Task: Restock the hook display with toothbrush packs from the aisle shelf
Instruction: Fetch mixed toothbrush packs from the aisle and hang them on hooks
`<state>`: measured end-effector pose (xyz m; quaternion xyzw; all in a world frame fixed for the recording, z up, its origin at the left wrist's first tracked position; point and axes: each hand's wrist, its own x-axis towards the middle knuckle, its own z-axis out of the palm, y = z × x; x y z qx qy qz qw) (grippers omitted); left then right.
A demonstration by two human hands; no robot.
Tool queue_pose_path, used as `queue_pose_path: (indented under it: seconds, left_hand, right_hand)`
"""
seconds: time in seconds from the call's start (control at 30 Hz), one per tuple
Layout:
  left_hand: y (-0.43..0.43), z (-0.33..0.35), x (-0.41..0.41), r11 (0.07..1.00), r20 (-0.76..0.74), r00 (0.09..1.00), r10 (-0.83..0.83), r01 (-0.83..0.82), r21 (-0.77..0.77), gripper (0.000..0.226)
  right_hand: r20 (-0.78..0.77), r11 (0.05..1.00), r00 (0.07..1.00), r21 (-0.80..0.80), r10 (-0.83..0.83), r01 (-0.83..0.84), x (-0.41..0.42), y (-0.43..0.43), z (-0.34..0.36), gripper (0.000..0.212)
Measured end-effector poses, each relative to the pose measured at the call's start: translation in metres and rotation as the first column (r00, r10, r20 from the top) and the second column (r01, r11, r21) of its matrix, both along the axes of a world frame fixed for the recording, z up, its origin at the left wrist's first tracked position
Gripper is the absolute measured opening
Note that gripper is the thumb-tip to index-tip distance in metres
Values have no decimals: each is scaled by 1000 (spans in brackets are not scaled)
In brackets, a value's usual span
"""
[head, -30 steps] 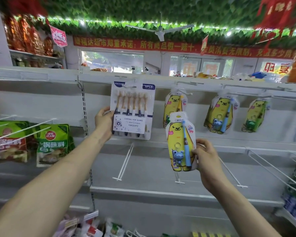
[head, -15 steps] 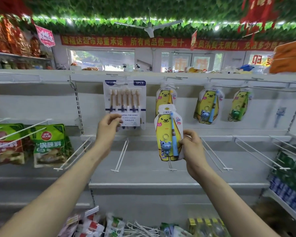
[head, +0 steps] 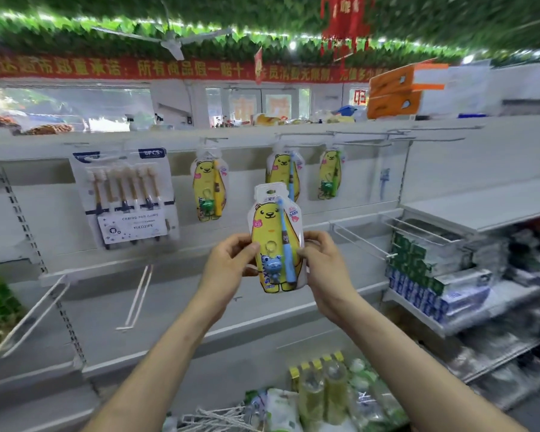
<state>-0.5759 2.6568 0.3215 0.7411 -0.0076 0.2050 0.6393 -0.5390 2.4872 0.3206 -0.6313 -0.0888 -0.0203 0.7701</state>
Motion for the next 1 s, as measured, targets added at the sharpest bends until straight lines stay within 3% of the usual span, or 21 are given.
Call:
queue_pose_path:
  seconds: [0.13,0.47,1.0]
  left_hand:
    - [-34,10,17,1000,23,1000,5,-5,6,16]
    - [-102,43,68,998,174,984,45,-37,-45,20]
    - [-132,45,100,971,270,937,222,-185,-153,17]
  right_hand:
    - [67,999,998,44,-3,1,19,-38,7,14]
    - [275,998,960,7,53,-57,84,-108,37,10]
    - [291,975,933,7,212,-223,137,-119,42,9]
